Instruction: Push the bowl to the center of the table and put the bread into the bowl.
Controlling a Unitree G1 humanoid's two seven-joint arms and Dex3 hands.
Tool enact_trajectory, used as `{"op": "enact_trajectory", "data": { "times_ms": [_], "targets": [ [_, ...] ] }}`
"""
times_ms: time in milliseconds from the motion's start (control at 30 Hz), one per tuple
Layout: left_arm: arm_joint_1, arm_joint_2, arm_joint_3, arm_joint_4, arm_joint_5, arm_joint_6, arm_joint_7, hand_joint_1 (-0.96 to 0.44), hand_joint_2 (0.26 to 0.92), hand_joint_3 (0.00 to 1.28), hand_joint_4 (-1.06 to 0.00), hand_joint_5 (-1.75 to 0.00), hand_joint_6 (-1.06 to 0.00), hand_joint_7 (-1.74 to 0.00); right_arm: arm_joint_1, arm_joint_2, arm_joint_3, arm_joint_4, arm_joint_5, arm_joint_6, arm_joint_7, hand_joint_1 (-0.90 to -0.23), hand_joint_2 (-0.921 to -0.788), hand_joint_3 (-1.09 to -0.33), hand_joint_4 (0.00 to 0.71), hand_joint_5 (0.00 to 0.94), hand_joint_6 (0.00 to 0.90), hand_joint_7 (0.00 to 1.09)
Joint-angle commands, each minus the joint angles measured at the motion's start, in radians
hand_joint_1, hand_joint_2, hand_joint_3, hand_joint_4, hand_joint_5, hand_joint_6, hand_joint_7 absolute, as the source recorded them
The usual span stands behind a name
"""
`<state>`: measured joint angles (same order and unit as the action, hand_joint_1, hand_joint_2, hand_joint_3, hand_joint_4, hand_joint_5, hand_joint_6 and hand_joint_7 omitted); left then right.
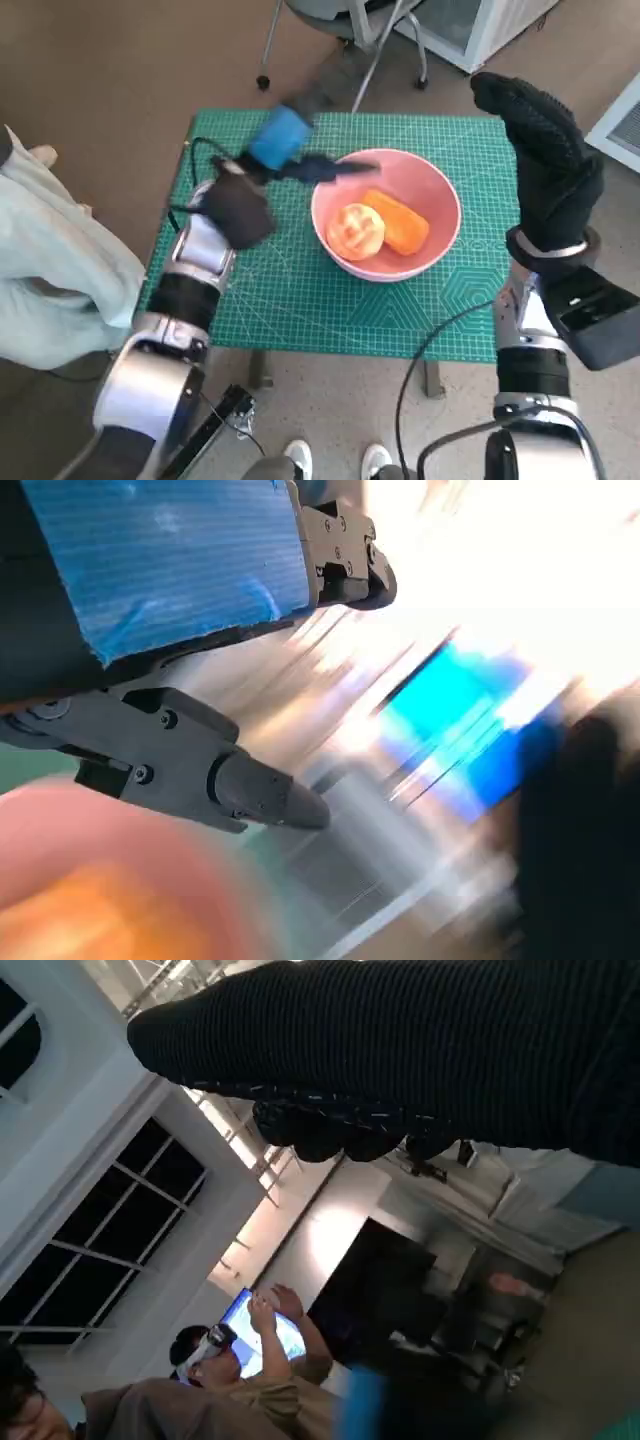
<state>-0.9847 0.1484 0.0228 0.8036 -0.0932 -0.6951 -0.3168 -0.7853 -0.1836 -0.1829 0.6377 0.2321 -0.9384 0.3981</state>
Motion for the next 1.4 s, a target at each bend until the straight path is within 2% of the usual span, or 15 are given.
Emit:
{"op": "enact_trajectory", "data": {
  "times_ms": [33, 167, 267, 433, 800, 933, 1067, 1400],
  "targets": [
    [0.100, -0.056, 0.040, -0.183, -0.119, 0.045, -0.007, -0.48, 0.921, 0.21, -0.29, -0.03, -0.19, -0.47, -0.017, 0.002, 0.007, -0.022, -0.049, 0.023, -0.054, -0.521, -0.921, -0.710, 0.347, 0.002, 0.031, 0.77],
    [0.164, -0.043, 0.041, -0.304, -0.122, 0.097, 0.002, -0.46, 0.921, 0.24, -0.30, -0.02, -0.11, -0.65, -0.030, -0.001, 0.012, -0.034, -0.093, 0.027, -0.096, -0.514, -0.921, -0.721, 0.348, 0.002, 0.033, 0.77],
    [0.200, -0.050, 0.046, -0.371, -0.147, 0.144, 0.001, -0.46, 0.921, 0.24, -0.30, -0.02, -0.08, -0.70, -0.037, -0.004, 0.017, -0.041, -0.121, 0.029, -0.120, -0.515, -0.921, -0.738, 0.349, 0.002, 0.035, 0.77],
    [0.239, -0.062, 0.051, -0.446, -0.175, 0.213, 0.005, -0.46, 0.921, 0.25, -0.30, -0.02, -0.07, -0.73, -0.052, -0.008, 0.027, -0.028, -0.142, 0.030, -0.139, -0.518, -0.921, -0.752, 0.349, 0.002, 0.036, 0.77],
    [0.276, -0.082, 0.063, -0.499, -0.179, 0.228, 0.010, -0.47, 0.921, 0.23, -0.32, -0.02, -0.06, -0.73, -0.052, -0.010, 0.054, -0.046, -0.135, 0.056, -0.140, -0.533, -0.921, -0.752, 0.335, 0.000, 0.028, 0.75],
    [0.280, -0.080, 0.067, -0.499, -0.163, 0.210, 0.017, -0.47, 0.921, 0.22, -0.31, -0.02, -0.09, -0.64, -0.050, -0.011, 0.056, -0.052, -0.133, 0.064, -0.141, -0.540, -0.921, -0.750, 0.333, 0.000, 0.027, 0.75],
    [0.283, -0.078, 0.068, -0.505, -0.157, 0.208, 0.022, -0.48, 0.921, 0.22, -0.30, -0.01, -0.11, -0.58, -0.049, -0.008, 0.060, -0.063, -0.115, 0.082, -0.132, -0.547, -0.921, -0.746, 0.333, 0.000, 0.026, 0.75],
    [0.289, -0.079, 0.073, -0.510, -0.151, 0.220, 0.030, -0.48, 0.921, 0.21, -0.29, 0.00, -0.14, -0.53, -0.042, 0.000, 0.071, -0.089, -0.104, 0.110, -0.129, -0.569, -0.921, -0.718, 0.333, 0.000, 0.026, 0.74]
  ]
}}
